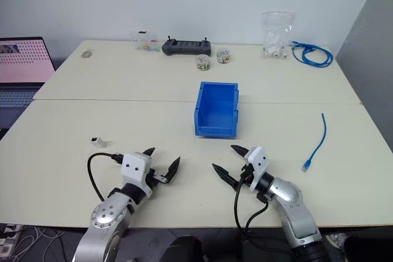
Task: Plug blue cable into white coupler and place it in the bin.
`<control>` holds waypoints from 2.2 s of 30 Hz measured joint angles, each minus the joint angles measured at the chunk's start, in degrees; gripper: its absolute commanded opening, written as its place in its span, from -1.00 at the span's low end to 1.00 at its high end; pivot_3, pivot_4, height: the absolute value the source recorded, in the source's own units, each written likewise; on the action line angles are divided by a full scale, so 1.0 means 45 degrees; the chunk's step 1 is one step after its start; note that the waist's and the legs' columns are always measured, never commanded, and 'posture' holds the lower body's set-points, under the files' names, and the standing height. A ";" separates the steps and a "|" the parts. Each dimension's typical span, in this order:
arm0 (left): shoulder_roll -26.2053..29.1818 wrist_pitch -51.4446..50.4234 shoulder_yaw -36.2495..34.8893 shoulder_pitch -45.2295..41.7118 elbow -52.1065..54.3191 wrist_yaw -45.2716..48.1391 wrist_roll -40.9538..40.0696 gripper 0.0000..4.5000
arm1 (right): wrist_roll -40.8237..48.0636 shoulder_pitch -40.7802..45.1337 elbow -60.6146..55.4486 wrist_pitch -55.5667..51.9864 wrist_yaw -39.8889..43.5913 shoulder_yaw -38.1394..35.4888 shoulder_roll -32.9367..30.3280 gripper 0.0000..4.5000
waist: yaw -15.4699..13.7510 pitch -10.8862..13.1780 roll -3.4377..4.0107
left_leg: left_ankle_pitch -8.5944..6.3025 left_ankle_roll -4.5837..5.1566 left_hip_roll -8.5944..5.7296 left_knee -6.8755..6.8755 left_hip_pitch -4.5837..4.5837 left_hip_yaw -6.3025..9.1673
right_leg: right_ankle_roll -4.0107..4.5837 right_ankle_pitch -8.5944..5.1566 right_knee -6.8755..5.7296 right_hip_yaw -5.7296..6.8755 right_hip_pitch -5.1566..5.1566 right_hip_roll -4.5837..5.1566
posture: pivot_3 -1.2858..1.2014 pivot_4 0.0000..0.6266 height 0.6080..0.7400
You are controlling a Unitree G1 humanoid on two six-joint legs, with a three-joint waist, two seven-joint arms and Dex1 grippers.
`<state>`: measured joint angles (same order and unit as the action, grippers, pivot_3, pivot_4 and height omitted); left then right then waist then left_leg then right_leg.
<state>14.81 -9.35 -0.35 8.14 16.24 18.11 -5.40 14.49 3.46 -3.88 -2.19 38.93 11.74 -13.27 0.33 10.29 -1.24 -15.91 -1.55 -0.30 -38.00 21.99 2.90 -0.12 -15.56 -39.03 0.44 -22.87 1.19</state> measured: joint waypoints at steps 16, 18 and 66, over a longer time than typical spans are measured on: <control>-0.0083 0.0697 0.0003 -0.0126 -0.0315 0.0107 0.0116 1.00 | 0.0002 0.0085 0.0079 0.0220 -0.0051 0.0141 0.0047 0.98 | 0.0000 0.0000 0.0000 | -0.0001 0.0000 0.0000 0.0002 -0.0025 0.0008 | -0.0001 -0.0001 0.0007 0.0007 0.0034 0.0000 | 0.03 -0.52 1.00; -0.0079 0.0837 0.0003 -0.0211 -0.0339 0.0207 0.0103 1.00 | 0.0001 0.0089 0.0109 0.0270 -0.0056 0.0140 0.0064 0.98 | 0.0001 0.0000 0.0000 | -0.0001 0.0000 0.0000 0.0002 -0.0029 0.0007 | -0.0001 -0.0001 0.0008 0.0008 0.0038 0.0000 | 0.03 -0.52 1.00; 0.3417 -0.2740 0.4234 -0.5491 0.0611 0.8254 -0.2726 1.00 | -0.4635 0.5131 0.5537 0.6974 0.8506 -0.0095 -1.1524 0.98 | 0.0165 0.0053 0.0033 | -0.0001 0.0002 -0.0008 0.0002 -0.0105 -0.0021 | 0.0009 -0.0015 0.0039 -0.0008 0.0127 -0.0001 | 0.03 -0.52 1.00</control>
<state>30.19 -21.68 18.70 -16.57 18.99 55.25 -17.67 -6.36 26.55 21.04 29.19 77.21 11.31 -65.13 1.07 10.53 -1.09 -15.91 -1.54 -0.33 -37.98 21.51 2.81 -0.08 -15.63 -38.86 0.41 -22.30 1.19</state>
